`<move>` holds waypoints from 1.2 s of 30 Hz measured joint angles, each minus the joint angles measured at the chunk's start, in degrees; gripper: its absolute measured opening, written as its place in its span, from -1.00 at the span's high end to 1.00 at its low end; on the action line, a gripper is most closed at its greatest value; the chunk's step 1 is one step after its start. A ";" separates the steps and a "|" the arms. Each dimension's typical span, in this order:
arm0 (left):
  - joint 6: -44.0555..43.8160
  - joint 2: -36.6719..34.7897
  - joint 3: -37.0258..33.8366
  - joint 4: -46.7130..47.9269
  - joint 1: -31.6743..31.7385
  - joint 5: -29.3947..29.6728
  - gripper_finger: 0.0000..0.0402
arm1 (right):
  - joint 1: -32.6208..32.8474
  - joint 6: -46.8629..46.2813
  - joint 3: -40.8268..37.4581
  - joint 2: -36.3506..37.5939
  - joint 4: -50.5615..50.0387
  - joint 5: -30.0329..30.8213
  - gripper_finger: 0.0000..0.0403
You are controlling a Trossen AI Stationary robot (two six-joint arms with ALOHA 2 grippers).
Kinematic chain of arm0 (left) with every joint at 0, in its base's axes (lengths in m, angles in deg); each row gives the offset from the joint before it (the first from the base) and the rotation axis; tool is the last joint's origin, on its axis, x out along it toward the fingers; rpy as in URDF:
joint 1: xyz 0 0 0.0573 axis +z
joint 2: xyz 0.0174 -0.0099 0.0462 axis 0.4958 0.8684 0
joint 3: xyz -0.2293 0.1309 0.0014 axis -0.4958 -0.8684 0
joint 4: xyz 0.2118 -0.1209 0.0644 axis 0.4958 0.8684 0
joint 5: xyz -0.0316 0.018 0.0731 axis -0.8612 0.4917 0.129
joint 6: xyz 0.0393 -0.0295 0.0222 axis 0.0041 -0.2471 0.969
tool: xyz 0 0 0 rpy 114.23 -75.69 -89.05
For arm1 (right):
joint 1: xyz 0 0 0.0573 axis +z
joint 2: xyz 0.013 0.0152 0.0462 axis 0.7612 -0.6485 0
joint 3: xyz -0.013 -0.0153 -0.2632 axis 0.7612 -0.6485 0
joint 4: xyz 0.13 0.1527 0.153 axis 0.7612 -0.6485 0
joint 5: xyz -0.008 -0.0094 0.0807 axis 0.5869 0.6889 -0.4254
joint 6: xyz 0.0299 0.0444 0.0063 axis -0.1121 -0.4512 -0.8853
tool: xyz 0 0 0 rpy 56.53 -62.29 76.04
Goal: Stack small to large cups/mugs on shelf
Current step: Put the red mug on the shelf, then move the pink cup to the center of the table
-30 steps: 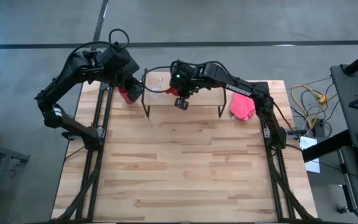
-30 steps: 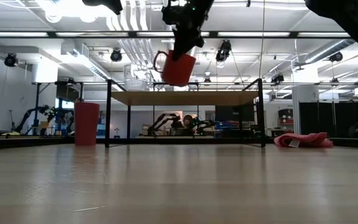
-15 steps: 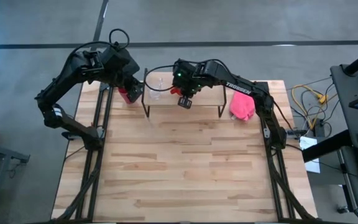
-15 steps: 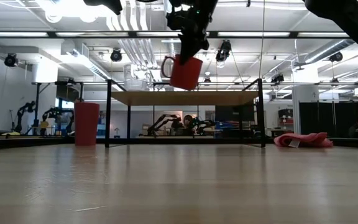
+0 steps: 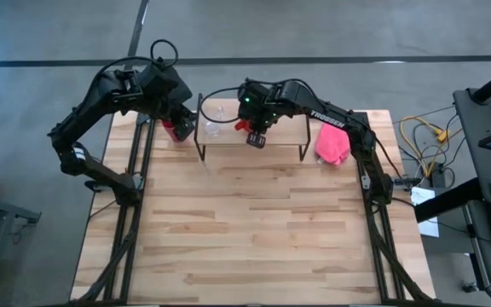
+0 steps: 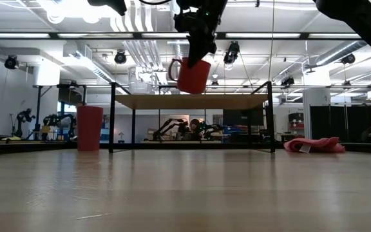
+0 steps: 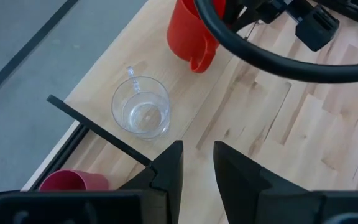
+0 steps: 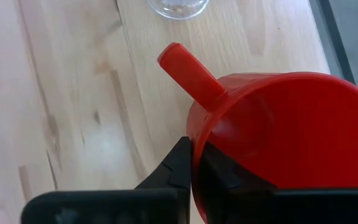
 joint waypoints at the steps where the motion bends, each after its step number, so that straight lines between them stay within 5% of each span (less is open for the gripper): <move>1: -0.02 0.00 0.00 0.00 0.00 0.00 0.63 | -0.04 0.26 0.00 0.00 0.02 0.03 0.92; 26: -0.43 0.07 -0.22 0.10 -0.01 0.63 0.63 | 0.01 -0.28 -0.04 0.92 3.01 0.23 0.61; 36: -3.26 -0.48 -1.40 6.55 0.01 11.42 0.63 | 4.70 -6.41 -0.07 11.94 2.29 0.03 0.65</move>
